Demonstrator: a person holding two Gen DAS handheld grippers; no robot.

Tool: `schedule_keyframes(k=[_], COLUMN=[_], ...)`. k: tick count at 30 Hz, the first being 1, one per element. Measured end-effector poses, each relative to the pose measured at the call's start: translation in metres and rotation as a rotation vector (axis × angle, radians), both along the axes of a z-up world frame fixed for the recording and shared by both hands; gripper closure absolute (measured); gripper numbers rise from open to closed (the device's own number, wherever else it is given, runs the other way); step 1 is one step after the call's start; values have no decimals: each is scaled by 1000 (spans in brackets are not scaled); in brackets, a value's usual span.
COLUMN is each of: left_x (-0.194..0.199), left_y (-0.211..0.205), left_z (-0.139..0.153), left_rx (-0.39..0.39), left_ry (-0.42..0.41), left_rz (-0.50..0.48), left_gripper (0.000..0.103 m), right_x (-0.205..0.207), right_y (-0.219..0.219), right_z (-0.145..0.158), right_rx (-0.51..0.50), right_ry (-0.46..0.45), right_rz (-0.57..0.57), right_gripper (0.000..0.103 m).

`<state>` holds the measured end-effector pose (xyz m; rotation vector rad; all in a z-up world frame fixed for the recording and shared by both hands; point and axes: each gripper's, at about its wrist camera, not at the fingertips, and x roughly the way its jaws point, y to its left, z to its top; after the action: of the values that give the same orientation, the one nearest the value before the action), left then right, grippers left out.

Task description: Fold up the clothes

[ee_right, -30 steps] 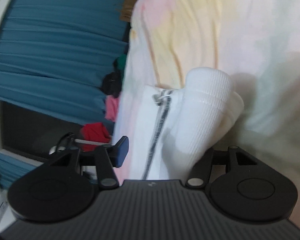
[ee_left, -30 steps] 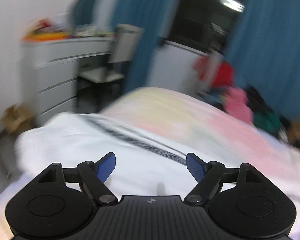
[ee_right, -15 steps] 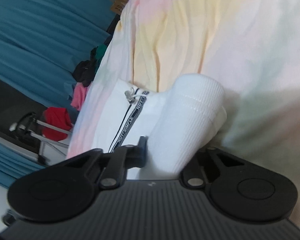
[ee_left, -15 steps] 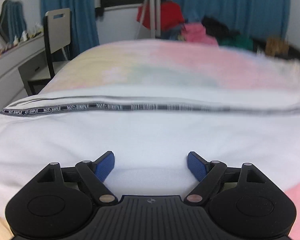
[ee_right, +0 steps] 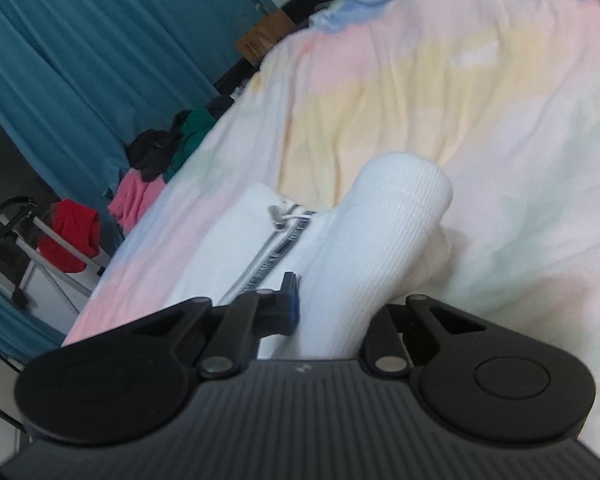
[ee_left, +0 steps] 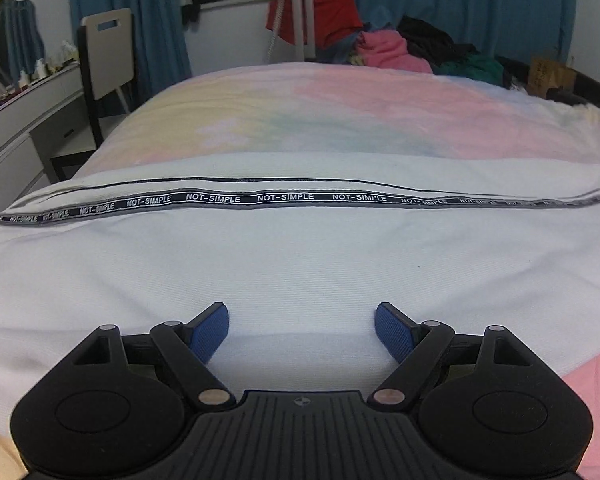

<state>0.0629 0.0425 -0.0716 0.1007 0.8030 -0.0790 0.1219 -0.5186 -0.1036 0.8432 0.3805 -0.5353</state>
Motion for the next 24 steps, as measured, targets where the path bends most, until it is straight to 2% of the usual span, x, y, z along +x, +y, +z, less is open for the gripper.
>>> schedule_keyframes(k=[1, 4, 8, 10, 14, 17, 19, 20, 24], left_x=[2, 1, -9, -14, -23, -26, -27, -27, -28], left_y=[2, 9, 15, 19, 36, 48, 54, 56, 57], left_z=[1, 9, 24, 29, 42, 48, 50, 50, 52], left_rx=[-5, -39, -68, -89, -171, -222, -246, -255, -278], left_ry=[5, 10, -24, -44, -66, -74, -72, -69, -70], left_rz=[-6, 5, 26, 42, 93, 138, 158, 163, 163], left_gripper=[20, 19, 19, 19, 19, 19, 19, 19, 19], right_x=[2, 8, -4, -8, -20, -29, -35, -38, -41], right_y=[8, 50, 133, 181, 275, 332, 356, 363, 359], right_z=[10, 47, 85, 89, 65, 28, 3, -6, -9], right_rx=[-44, -271, -619, -754, -1013, -1143, -1199, -1220, -1213], right_ry=[-13, -50, -124, -159, -192, -159, -100, -77, -66], right_rz=[19, 113, 296, 399, 661, 923, 1077, 1125, 1122], right_gripper=[88, 88, 88, 88, 88, 88, 89, 89, 89])
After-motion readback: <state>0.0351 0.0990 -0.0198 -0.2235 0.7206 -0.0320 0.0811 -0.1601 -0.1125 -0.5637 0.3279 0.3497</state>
